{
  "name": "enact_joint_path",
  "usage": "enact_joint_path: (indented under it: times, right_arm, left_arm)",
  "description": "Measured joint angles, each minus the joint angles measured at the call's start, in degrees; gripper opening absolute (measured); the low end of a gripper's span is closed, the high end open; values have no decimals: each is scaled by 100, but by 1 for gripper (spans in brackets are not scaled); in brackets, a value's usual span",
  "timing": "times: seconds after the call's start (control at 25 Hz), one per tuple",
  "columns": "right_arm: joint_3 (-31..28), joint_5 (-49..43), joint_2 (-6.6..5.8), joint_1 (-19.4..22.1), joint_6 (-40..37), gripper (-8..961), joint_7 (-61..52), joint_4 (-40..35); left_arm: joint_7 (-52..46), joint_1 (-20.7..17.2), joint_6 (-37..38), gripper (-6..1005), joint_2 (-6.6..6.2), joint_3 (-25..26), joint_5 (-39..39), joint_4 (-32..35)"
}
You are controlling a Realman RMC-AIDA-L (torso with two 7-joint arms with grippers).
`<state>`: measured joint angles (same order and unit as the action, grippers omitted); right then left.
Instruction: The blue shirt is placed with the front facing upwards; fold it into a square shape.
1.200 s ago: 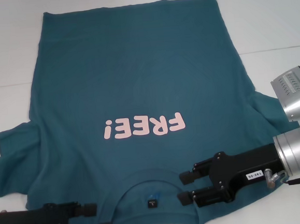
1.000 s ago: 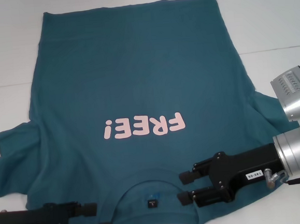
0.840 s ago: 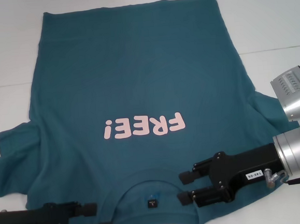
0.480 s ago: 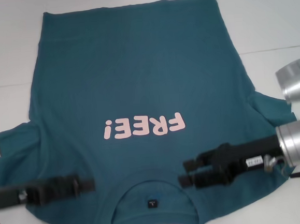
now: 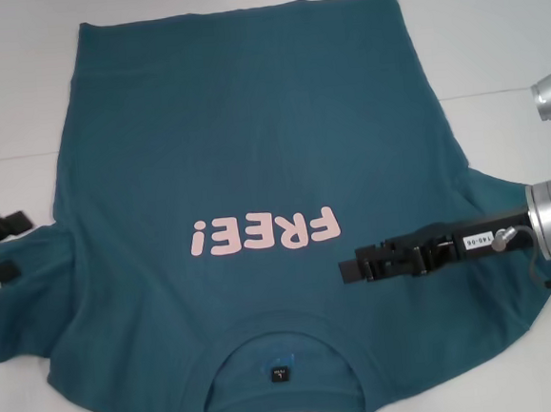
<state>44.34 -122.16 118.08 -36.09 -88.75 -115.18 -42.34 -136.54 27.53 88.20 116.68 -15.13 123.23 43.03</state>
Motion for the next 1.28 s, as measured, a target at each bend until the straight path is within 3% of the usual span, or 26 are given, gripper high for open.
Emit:
enact_joint_path:
  times: [0.16, 0.52, 0.96, 1.28]
  right_arm:
    - [-3, -5, -29, -41, 11, 596, -71, -3]
    - [-29, -8, -82, -64, 43, 596, -159, -10]
    - [-42, -15, -113, -60, 203, 595, -257, -11]
    - [-68, -6, -141, -40, 213, 595, -261, 20]
  left_arm:
    - [-373, -100, -864, 930, -2, 49, 104, -19]
    - [-371, -158, -1655, 929, 21, -5, 175, -141]
    - [-215, -53, -2196, 928, -1, -77, 442, -536]
    - [-206, 3, -2308, 927, 11, -553, 448, -549]
